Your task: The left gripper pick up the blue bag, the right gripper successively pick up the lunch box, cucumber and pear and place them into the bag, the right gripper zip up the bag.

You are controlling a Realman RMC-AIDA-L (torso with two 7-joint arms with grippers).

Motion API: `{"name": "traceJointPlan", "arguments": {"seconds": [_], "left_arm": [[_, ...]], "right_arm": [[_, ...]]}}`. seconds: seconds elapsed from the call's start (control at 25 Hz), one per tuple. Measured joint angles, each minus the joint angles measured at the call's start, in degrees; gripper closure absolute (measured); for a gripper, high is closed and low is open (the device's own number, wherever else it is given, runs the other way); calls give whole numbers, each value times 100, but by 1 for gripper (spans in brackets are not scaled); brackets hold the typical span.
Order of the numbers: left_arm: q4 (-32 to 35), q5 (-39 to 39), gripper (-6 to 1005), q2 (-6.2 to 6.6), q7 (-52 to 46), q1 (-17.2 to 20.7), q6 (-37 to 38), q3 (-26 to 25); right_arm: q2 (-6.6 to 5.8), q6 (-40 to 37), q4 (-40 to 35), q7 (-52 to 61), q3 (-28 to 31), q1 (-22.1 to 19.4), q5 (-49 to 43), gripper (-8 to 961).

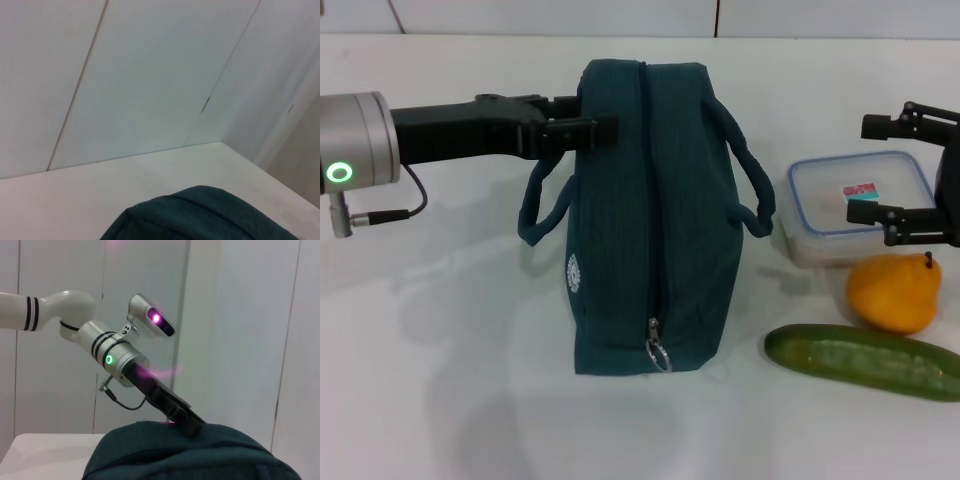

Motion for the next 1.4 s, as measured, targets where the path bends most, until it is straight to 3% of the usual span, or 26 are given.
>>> {"name": "traceJointPlan", "arguments": {"seconds": [0.4,0.64,0.92,1.28,1.4], "left_arm": [[-156,-28,332,28,91,-64,101,-4],[-289,-61,569,14,77,-101,115,-131],[-358,-181,712,41,157,-206,123,-214],[-622,-162,945,66,518,-551,124,-222],[-806,-153,949,71,684,-702,124,-202]], "right_arm": [[28,-21,29,-52,-2,-43,-3,99],[70,-5,82,-54,29,-60,-9,98],[196,245,217,-62,55,-168,82,99],[262,1159,1628,-377,61,-199,1581,98],[273,1553,2365,-379,60,-158,2487,99]]}}
